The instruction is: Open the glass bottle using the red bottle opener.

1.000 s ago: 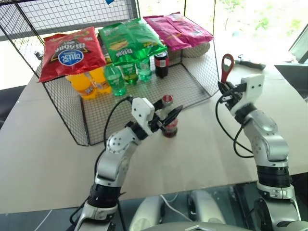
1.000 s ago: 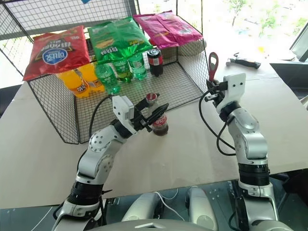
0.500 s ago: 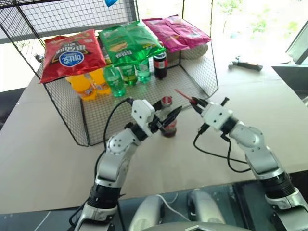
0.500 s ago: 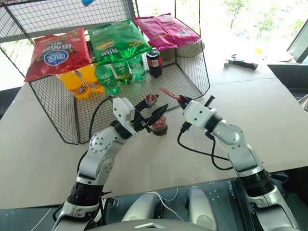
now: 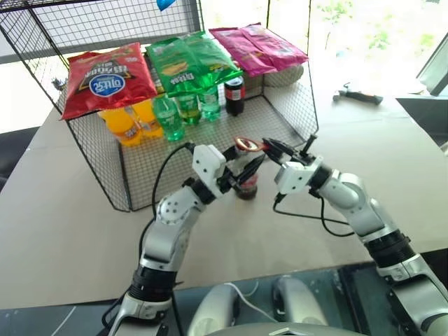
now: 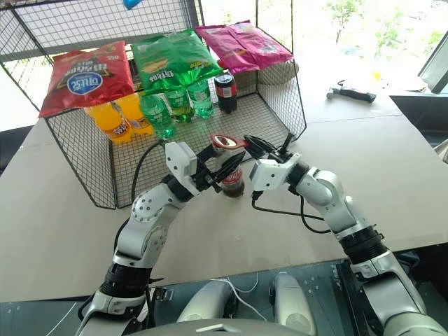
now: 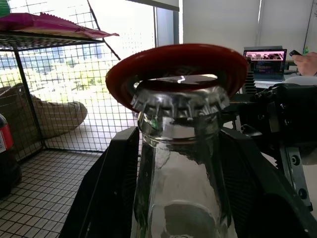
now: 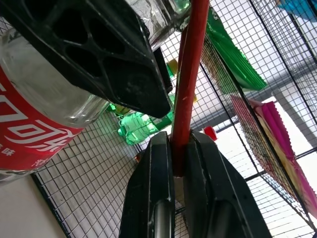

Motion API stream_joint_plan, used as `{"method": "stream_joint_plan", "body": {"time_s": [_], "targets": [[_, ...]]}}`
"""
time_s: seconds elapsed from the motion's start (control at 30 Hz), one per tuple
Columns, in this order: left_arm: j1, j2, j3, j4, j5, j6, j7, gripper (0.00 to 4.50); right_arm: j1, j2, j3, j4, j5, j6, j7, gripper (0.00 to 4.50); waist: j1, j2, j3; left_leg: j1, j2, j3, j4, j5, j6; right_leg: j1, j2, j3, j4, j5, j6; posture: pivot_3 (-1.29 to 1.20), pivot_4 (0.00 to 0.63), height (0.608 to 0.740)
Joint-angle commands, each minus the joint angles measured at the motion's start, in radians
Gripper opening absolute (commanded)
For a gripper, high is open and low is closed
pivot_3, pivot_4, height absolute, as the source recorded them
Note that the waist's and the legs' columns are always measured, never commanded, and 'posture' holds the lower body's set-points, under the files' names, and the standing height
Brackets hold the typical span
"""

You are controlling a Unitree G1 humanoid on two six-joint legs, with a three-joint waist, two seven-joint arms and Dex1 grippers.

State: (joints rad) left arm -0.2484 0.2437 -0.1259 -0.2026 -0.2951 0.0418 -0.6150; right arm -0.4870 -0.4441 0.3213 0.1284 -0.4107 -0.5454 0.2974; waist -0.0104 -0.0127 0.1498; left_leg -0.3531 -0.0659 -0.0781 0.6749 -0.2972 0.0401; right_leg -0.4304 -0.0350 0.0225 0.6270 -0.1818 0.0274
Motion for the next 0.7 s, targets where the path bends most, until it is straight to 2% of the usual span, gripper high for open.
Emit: {"method": "stream_joint_plan", "body": {"time_s": [0.03, 0.13, 0.47, 0.7], "targets": [[0.0, -0.007, -0.017, 0.023, 0.017, 0.013, 0.004, 1.82, -0.002, 0.009, 0.07, 0.069, -0.057, -0.105, -0.005, 0.0, -0.001, 0.0, 0.0, 0.002, 0.0, 0.0, -0.001, 0.0, 0.0, 0.002, 0.0, 0.0, 0.0, 0.0, 0.0, 0.0, 0.15, 0.735], [-0.003, -0.009, -0.018, 0.026, 0.017, 0.014, 0.005, 1.82, -0.031, 0.005, 0.067, 0.11, -0.097, -0.185, -0.052, 0.0, -0.001, 0.0, 0.0, 0.01, 0.0, 0.0, -0.002, 0.0, 0.0, 0.009, 0.0, 0.0, -0.001, 0.0, 0.0, 0.0, 0.15, 0.735], [-0.004, -0.019, -0.027, 0.032, 0.018, 0.018, 0.004, 1.82, -0.189, -0.09, -0.017, 0.211, -0.303, -0.329, -0.323, 0.0, 0.001, 0.0, 0.0, 0.009, 0.0, 0.0, -0.003, 0.0, 0.0, 0.009, 0.0, 0.0, -0.002, 0.0, 0.0, 0.0, 0.15, 0.735], [-0.008, -0.023, -0.026, 0.04, 0.02, 0.018, 0.001, 1.82, -0.245, -0.113, -0.02, 0.26, -0.369, -0.349, -0.413, 0.0, 0.002, -0.001, 0.001, 0.009, 0.0, 0.0, -0.003, 0.0, 0.0, 0.009, 0.0, 0.003, -0.002, 0.0, 0.0, 0.0, 0.15, 0.735]]}}
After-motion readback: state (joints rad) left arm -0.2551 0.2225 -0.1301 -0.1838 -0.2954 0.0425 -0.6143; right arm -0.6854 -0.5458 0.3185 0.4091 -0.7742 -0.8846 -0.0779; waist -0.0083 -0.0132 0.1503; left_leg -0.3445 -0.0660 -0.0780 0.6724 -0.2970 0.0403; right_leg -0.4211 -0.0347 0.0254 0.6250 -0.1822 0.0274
